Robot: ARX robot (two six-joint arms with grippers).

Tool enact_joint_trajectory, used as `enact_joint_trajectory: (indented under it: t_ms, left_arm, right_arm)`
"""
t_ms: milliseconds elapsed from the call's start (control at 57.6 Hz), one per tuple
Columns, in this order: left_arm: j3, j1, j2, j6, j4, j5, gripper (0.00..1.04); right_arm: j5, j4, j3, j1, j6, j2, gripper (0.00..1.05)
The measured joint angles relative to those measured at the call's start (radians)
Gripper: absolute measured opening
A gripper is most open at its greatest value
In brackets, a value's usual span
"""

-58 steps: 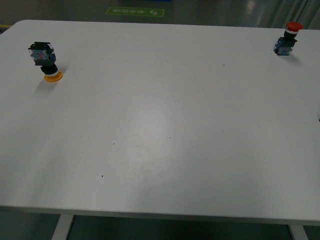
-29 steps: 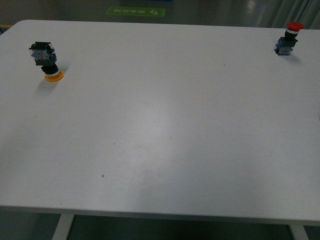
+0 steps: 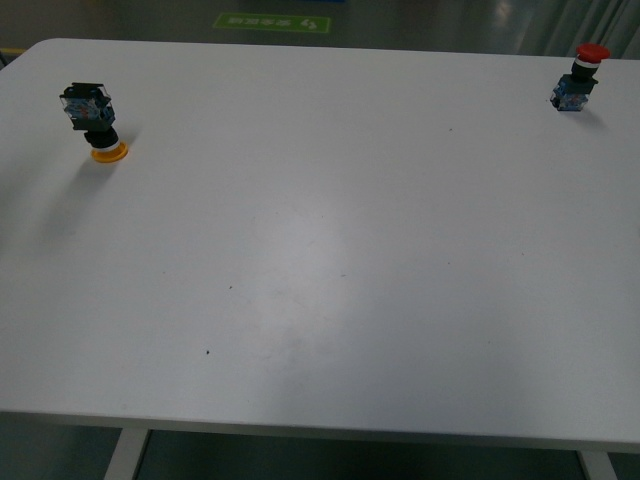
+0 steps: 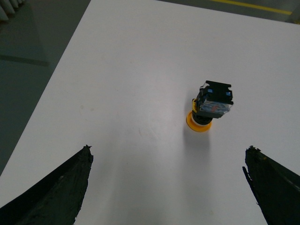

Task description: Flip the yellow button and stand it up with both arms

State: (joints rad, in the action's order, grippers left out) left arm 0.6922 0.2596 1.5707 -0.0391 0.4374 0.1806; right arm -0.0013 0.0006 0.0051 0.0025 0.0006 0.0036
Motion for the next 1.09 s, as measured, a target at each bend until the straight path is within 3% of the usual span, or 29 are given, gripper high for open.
enact_joint_trajectory:
  t_ms: [312, 1093]
  left_arm:
    - [0.18, -0.068, 0.248, -0.005, 0.008, -0.008, 0.98]
    - [0.438, -0.174, 0.428, -0.009, -0.087, -0.07, 0.98]
  right_arm:
    - [0.0, 0.0, 0.0, 0.0, 0.0, 0.0, 0.97]
    - [0.0, 0.0, 0.0, 0.0, 0.0, 0.0, 0.97]
